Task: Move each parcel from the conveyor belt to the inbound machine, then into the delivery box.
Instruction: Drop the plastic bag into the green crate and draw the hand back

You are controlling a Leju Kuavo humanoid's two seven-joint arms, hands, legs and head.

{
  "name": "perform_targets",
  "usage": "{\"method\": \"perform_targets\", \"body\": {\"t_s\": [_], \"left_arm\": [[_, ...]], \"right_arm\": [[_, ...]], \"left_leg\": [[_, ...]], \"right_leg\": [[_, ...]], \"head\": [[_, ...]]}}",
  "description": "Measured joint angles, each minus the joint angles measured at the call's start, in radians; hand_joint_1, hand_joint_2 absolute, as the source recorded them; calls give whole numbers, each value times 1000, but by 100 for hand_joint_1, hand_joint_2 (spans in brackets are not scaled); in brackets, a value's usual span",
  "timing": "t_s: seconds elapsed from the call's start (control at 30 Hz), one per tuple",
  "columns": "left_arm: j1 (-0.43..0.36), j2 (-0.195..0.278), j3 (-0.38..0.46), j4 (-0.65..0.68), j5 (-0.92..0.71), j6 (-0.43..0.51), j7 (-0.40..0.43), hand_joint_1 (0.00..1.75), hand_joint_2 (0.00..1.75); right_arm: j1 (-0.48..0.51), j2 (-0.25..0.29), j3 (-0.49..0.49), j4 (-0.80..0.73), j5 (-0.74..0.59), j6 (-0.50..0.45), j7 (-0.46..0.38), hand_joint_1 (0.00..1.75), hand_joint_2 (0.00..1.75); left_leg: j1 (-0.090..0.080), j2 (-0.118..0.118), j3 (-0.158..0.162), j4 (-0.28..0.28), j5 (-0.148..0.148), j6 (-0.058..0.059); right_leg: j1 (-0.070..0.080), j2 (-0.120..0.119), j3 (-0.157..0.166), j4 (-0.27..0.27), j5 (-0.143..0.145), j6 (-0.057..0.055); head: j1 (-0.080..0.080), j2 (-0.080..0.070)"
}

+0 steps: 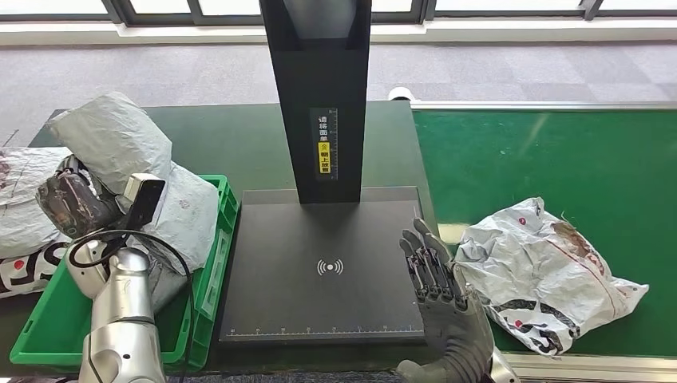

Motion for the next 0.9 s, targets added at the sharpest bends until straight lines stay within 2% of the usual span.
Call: {"method": "perform_targets", "body": {"t_s": [0.17, 0.43, 0.67, 0.9], "left_arm": [[-26, 15, 6, 6, -46, 0, 63, 175, 175], [-73, 75, -13, -19, -92, 0, 204, 175, 175], [-93, 133, -56, -37, -86, 1, 216, 175, 175], [-83, 140, -67, -32, -51, 1, 200, 175, 175]], "right_arm": [[-3, 0, 0, 2, -6, 4, 0, 0, 175], [-15, 0, 0, 9, -15, 10, 0, 0, 175], [-28, -4, 0, 24, -35, -5, 0, 0, 175], [-45, -8, 0, 39, -37, -9, 0, 0, 175]], "left_leg": [[0, 0, 0, 0, 0, 0], [1, 1, 0, 0, 1, -1], [1, 1, 0, 0, 1, -1], [1, 1, -1, 0, 1, -1]], "right_leg": [[0, 0, -1, 0, 0, 0], [1, 1, -2, 0, 1, -1], [1, 1, -2, 0, 1, -1], [1, 1, -2, 0, 1, -1]], "head": [[0, 0], [0, 0], [0, 0], [0, 0]]}}
